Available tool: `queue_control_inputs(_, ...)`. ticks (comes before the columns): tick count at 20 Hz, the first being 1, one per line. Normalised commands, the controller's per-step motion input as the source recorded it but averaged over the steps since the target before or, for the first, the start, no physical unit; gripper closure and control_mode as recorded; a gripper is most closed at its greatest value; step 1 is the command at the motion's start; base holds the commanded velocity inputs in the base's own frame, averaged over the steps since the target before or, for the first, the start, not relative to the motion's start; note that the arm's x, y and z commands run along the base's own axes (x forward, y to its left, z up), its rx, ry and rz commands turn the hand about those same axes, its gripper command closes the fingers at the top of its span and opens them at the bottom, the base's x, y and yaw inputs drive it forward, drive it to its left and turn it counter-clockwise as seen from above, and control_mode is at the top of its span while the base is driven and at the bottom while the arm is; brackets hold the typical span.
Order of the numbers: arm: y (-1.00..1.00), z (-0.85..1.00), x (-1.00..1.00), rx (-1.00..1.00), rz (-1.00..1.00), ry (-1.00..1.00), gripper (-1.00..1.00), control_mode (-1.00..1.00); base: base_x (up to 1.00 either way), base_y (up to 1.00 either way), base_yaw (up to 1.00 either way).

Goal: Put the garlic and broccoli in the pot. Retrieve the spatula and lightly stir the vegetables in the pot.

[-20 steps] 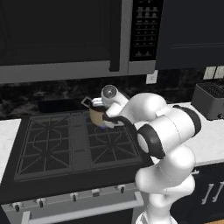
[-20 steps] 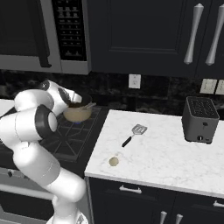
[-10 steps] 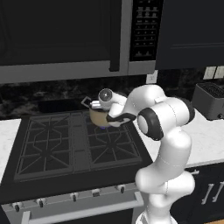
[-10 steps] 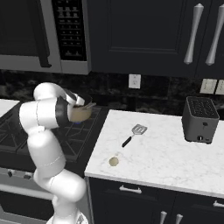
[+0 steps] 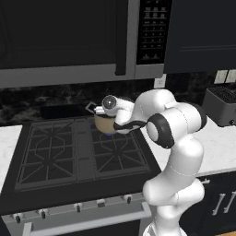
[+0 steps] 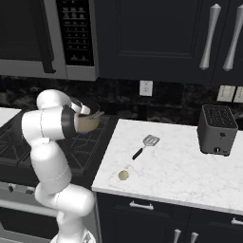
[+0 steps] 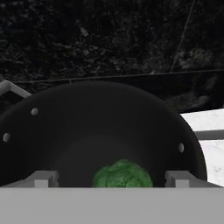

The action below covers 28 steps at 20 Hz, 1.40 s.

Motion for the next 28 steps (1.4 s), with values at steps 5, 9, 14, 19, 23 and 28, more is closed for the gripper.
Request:
queue_control_inputs(5,0.00,0.84,-0.15,0.00,0.00,-0.01,-1.00,-1.00,0.00,0.00,0.00)
queue_control_inputs(9,0.00,0.50,-0.89,0.00,0.00,-0.04,-1.00,-1.00,0.00,0.00,0.00)
queue_control_inputs(14,-0.01,0.46,-1.00,0.02,0.00,-0.05,-1.00,-1.00,0.00,0.00,0.00)
queue_control_inputs(19,-0.18,0.81,-1.00,0.20,-0.07,0.07,-1.00,-1.00,0.00,0.00,0.00)
queue_control_inputs(23,-0.47,0.88,-0.84,0.36,-0.29,0.33,-1.00,-1.00,0.00,0.00,0.00)
queue_control_inputs(28,-0.74,0.55,-0.48,0.33,-0.31,0.49,-1.00,-1.00,0.00,0.00,0.00)
